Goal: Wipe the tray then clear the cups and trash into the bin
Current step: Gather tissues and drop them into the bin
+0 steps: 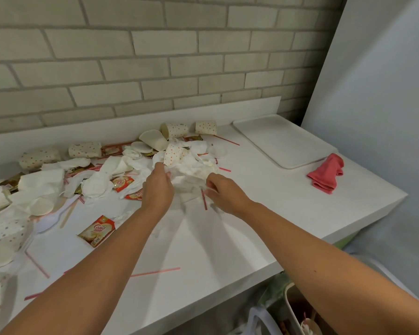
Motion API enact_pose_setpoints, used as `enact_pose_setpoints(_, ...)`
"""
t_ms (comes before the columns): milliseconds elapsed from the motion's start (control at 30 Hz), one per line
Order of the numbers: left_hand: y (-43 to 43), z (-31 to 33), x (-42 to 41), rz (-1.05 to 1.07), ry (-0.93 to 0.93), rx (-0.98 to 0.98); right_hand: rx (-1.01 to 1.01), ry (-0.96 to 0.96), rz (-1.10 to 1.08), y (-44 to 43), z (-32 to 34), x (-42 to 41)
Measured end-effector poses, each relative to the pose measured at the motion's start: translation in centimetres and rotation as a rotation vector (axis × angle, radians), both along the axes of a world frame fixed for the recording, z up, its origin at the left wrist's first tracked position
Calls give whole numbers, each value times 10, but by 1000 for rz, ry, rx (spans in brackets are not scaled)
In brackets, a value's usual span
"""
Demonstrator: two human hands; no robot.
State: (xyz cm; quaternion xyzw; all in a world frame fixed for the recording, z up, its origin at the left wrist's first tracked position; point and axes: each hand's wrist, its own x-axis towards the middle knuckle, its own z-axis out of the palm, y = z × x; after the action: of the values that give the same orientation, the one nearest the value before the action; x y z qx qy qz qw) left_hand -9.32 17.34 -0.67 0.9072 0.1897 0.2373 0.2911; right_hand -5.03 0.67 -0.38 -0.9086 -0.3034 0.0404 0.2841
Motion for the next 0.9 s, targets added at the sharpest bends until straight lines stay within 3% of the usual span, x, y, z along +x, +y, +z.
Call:
enact_pose_setpoints(133, -16, 14, -2, -54, -158, -141, 444, 182, -91, -11, 12, -6)
enact_pose_setpoints(300, -47, 23, -3, -215, -209, -315, 696, 428, -204, -28, 26, -10)
enact_pose_setpoints(400, -76, 25, -5, -353, -219, -421, 701, 574, -195, -42, 29, -12)
enact_pose_setpoints(600, -135, 15, -2, -473, -160, -665, 732, 592, -119, -81, 19, -19)
enact_pose_setpoints(900, -223, -5, 1, -612, 54, -543, 762, 573, -284, -177, -1, -19)
